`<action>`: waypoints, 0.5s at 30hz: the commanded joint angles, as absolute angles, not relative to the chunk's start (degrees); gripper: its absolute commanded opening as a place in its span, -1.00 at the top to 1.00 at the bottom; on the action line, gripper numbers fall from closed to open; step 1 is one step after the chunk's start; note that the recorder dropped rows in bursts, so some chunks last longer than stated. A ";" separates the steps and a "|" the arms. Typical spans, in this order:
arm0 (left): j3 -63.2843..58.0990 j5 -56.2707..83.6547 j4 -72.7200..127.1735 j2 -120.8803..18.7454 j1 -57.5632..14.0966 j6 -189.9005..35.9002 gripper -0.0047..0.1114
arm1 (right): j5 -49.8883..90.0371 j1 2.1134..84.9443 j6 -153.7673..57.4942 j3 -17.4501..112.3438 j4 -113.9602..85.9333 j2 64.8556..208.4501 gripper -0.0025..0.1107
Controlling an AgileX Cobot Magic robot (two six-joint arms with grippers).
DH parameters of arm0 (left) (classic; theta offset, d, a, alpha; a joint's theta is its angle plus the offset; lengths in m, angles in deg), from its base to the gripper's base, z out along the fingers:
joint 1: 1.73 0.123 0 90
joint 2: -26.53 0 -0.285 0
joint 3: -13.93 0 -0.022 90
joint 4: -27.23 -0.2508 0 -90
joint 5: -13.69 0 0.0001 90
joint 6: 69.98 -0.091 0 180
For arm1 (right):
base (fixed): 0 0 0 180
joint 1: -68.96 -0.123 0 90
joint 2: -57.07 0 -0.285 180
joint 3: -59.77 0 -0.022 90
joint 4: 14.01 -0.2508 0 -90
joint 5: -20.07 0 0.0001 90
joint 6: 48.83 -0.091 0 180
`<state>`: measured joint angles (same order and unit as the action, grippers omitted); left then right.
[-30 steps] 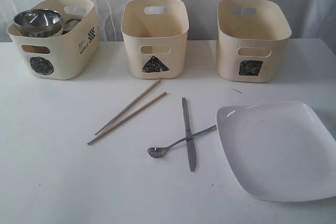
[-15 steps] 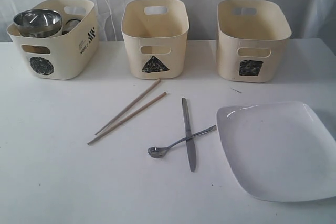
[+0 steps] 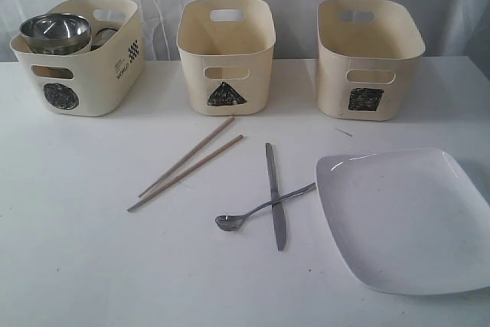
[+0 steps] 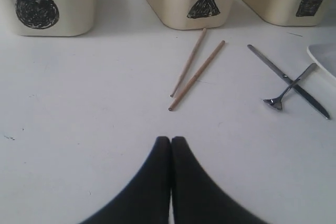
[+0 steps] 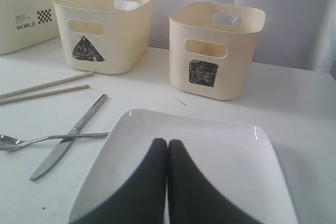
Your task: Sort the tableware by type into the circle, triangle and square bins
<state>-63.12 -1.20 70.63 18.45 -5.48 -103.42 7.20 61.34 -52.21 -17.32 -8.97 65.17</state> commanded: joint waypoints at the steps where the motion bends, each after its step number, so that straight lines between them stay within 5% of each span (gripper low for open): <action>1: -63.28 -2.72 71.96 18.75 -5.81 -106.86 0.92 | 7.64 61.71 -52.25 -17.45 -8.66 64.86 0.96; 15: -63.28 -9.87 63.74 18.75 -5.81 -91.25 0.92 | 7.43 61.71 -52.25 -17.45 -8.66 64.86 0.96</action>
